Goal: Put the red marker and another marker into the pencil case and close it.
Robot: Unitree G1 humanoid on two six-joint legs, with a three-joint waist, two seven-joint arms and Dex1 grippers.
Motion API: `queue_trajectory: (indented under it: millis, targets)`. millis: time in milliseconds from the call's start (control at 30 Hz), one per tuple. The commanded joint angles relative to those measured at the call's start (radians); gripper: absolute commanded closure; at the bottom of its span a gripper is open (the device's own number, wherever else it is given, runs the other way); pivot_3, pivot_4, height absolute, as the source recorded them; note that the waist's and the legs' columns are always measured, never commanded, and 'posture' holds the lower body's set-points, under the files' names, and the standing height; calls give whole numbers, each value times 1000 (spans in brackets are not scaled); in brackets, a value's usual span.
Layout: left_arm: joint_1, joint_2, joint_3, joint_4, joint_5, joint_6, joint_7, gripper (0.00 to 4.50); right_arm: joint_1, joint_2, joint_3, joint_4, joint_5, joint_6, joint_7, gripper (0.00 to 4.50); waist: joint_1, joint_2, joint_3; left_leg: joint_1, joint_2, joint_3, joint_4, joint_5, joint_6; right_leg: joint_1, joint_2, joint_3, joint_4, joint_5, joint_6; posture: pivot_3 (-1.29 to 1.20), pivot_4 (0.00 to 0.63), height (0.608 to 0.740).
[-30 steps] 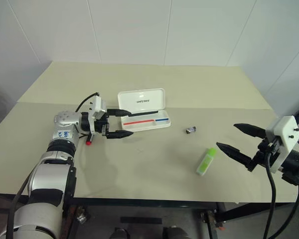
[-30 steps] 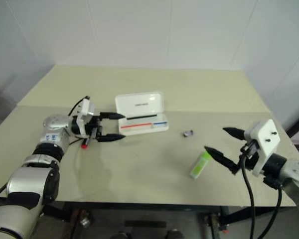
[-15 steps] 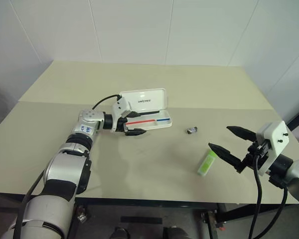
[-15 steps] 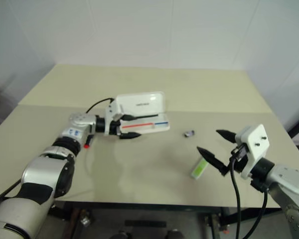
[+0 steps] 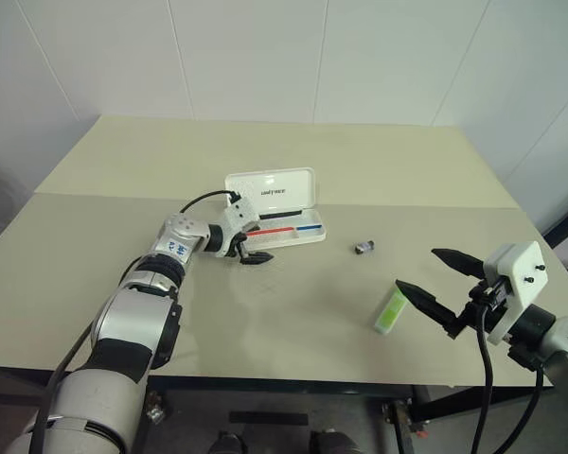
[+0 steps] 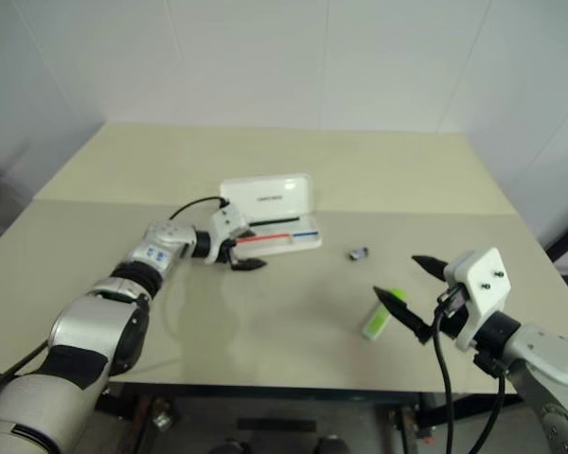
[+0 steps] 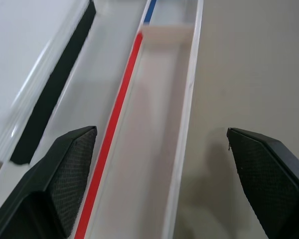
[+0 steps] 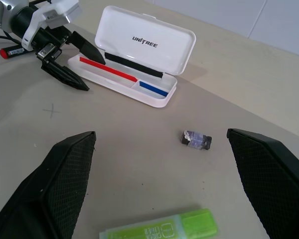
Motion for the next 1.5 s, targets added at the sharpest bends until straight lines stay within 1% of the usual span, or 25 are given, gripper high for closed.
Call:
queue_trajectory:
  millis: [33, 133, 300, 333, 467, 567, 667, 900, 1033, 1133, 1233, 1367, 1500]
  targets:
    - [-26, 0, -34, 7, 61, 18, 68, 195, 10, 4, -51, -41, 7, -23, -12, 13, 0, 0, 0, 0, 0, 0, 0, 0, 0, 0, 0, 0, 0, 0, 0, 0, 150, 740]
    - [-20, -3, -50, 9, 85, 18, 77, 903, 12, -1, -56, -39, 10, -24, -12, 0, -1, 0, 0, 3, 0, 1, 1, 0, 0, 2, 0, 1, 1, 0, 1, 0, 150, 740]
    - [-23, -12, -39, 8, 79, 8, 73, 2452, 7, -10, -59, -25, 12, -28, 6, 0, -5, 0, 0, 5, 0, 3, 2, 3, 0, 3, 0, 3, 2, 3, 3, 0, 150, 740]
    - [-25, -12, -37, 7, 78, 3, 69, 2569, 3, -11, -60, -19, 21, -28, 14, 0, -5, 0, 0, 5, 0, 3, 2, 3, 0, 3, 0, 3, 2, 3, 3, 0, 150, 740]
    - [-33, -7, -31, 1, 73, -27, 48, 2572, 17, -30, -69, 11, 64, -32, 98, 0, -2, 0, 0, 4, 0, 3, 1, 2, 0, 3, 0, 3, 1, 3, 3, 0, 150, 740]
    - [-39, 3, -27, -6, 69, -65, 28, 2572, 32, -68, -66, 55, 32, -57, 168, 0, -1, 0, 0, 3, 0, 3, 0, 2, 0, 3, 0, 3, -1, 3, 3, 0, 150, 740]
    - [-44, 15, -18, -16, 57, -114, -10, 2572, 3, -88, -66, 96, 29, -70, 187, 0, -2, -1, 0, 3, 0, 4, 0, 2, 0, 3, 0, 4, -3, 3, 3, 0, 150, 740]
    - [-18, 63, 9, -62, 6, -239, -195, 2572, -57, -105, -10, 162, 5, -94, 243, 0, -1, -1, 1, 2, 0, 4, -3, 2, -1, 1, 0, 4, -5, 3, 3, 0, 150, 740]
    - [25, 96, 47, -120, -58, -255, -306, 2572, -63, -107, 2, 169, 4, -97, 275, 0, -1, -1, 1, 1, 0, 4, -3, 2, -1, 1, 0, 4, -5, 3, 3, 0, 150, 740]
    - [100, 134, 66, -226, -119, -257, -408, 2572, -68, -108, 7, 179, -3, -98, 288, 0, -3, -1, 1, 2, 1, 5, -3, 2, -1, 1, -1, 4, -5, 3, 3, 0, 150, 740]
    - [233, 177, 69, -418, -182, -232, -489, 2572, -83, -107, 20, 197, -12, -102, 296, 0, -6, -1, 1, 3, 2, 6, -3, 2, -1, 1, -1, 4, -3, 3, 3, 0, 150, 740]
    - [439, 220, 71, -751, -253, -97, -505, 2572, -120, -104, 54, 210, -20, -98, 300, 0, -4, -1, 1, 3, 4, 6, -1, 2, -1, 1, -3, 4, 0, 3, 3, 0, 150, 740]
    - [561, 243, 70, -983, -277, 44, -465, 2572, -142, -101, 74, 218, -25, -96, 302, 0, -1, -1, 1, 3, 4, 5, 3, 2, -1, 2, -4, 4, 2, 3, 3, 0, 150, 740]
